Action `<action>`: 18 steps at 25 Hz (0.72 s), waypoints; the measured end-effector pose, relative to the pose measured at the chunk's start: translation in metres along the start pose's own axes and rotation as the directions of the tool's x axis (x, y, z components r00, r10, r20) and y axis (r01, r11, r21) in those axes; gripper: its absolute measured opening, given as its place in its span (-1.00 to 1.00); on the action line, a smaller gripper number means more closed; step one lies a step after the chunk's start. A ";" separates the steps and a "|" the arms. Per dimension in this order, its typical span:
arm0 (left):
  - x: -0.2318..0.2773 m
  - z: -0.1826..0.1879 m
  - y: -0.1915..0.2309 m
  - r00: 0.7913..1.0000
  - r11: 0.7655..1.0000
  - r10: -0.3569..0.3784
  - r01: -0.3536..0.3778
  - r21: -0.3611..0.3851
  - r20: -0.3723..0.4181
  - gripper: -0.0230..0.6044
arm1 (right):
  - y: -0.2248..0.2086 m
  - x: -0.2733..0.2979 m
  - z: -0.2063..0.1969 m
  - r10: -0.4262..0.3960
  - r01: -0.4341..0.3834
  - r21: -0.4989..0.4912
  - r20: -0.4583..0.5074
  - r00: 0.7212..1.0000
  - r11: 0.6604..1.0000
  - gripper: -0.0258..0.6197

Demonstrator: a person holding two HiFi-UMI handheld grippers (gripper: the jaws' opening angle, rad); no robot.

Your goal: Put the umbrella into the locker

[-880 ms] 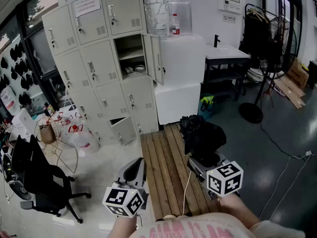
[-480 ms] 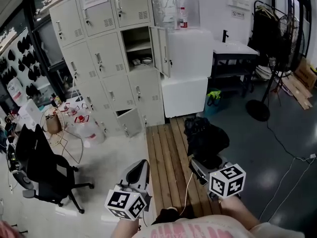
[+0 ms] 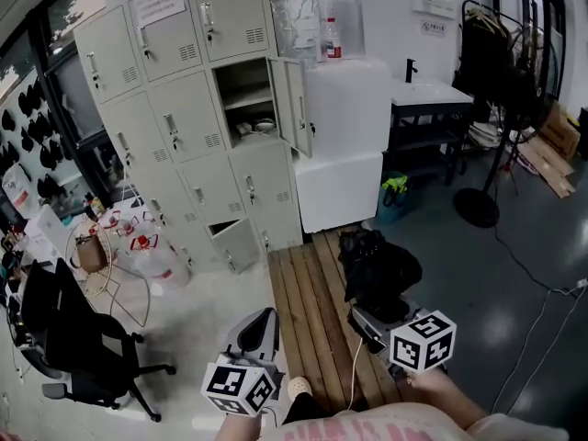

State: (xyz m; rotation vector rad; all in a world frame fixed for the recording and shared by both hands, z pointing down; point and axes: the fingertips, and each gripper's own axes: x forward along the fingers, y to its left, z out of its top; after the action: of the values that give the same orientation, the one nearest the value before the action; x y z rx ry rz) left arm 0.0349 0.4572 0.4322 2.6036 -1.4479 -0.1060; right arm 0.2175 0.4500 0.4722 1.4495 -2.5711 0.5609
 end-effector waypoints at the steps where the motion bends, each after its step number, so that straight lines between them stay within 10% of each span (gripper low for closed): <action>1: 0.009 0.003 0.009 1.000 1.000 -0.005 0.005 0.004 0.003 -0.92 | -0.001 0.012 0.006 0.001 -0.001 0.003 0.007 1.000 1.000 -0.19; 18: 0.102 0.069 0.190 0.996 0.997 0.070 -0.069 -0.023 0.056 -0.92 | -0.002 0.208 0.097 0.052 -0.052 -0.016 0.050 0.997 0.999 -0.19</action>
State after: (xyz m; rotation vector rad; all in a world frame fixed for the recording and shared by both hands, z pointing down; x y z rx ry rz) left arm -0.0801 0.2652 0.3989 2.5501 -1.5453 -0.1866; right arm 0.1153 0.2456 0.4447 1.4131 -2.6525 0.5176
